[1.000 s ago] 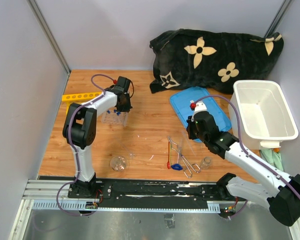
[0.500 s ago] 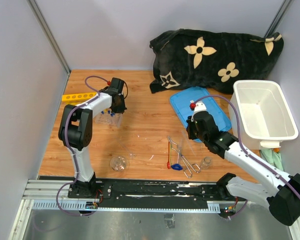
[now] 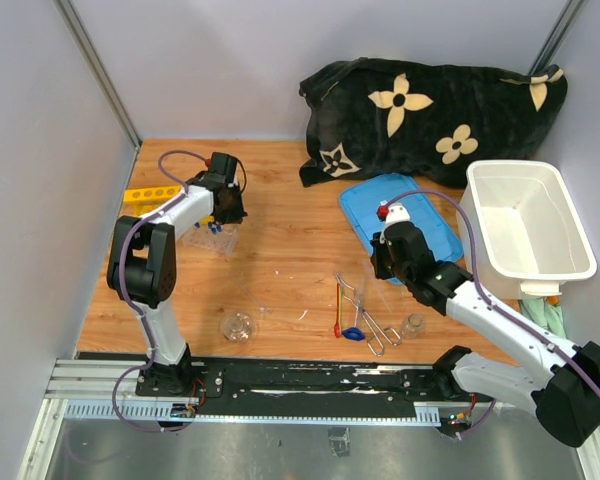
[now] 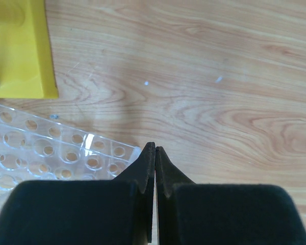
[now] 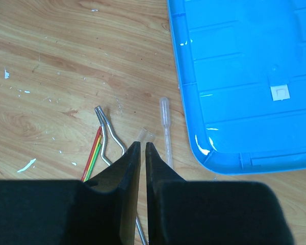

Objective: Organize the chemistry lab equipment
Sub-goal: Move the test tube rack to the center of the board.

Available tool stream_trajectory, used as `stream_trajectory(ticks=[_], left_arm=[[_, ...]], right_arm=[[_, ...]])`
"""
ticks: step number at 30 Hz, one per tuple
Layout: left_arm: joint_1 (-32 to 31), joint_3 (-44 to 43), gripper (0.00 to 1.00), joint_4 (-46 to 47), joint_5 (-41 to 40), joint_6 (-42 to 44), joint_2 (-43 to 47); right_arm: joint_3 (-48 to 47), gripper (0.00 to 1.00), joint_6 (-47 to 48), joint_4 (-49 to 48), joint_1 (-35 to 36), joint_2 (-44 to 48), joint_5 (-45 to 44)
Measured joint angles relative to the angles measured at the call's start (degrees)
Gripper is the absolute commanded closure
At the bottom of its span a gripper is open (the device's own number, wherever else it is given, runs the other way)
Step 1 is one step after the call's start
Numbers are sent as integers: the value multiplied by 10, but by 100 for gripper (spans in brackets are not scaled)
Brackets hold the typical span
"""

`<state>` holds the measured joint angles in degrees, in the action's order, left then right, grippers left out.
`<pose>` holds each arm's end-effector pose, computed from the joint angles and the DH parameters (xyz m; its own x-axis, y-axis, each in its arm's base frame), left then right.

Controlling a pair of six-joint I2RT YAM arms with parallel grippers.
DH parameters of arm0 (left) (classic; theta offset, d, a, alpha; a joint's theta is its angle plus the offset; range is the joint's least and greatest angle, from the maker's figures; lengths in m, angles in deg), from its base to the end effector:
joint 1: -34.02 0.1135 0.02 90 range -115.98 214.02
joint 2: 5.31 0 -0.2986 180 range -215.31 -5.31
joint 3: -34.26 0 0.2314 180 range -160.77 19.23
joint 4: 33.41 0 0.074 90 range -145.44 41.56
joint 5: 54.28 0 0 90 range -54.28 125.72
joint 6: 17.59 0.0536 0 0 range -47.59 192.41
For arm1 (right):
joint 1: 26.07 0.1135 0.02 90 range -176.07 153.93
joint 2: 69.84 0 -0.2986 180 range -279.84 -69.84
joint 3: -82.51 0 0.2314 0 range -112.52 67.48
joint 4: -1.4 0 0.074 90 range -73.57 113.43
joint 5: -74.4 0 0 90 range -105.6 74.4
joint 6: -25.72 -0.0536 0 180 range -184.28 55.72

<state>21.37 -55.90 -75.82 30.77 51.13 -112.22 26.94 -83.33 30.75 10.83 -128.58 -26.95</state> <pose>0.3852 -0.0817 0.2231 -0.8442 -0.1811 -0.5046 -0.1410 0.9831 -0.1170 0.1685 0.1133 0.2879 -0.5552 -0.0167 -0.8316 -0.2907 0.9406 0.1752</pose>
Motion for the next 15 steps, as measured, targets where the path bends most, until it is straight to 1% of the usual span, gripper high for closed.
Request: stream_trajectory(ticks=[9, 15], left_arm=[[-49, -30, 100, -5, 15, 3, 34], [-55, 8, 100, -25, 4, 4, 54]], right_arm=[[0, 91, 0, -5, 0, -9, 9], [0, 91, 0, -6, 0, -9, 9]])
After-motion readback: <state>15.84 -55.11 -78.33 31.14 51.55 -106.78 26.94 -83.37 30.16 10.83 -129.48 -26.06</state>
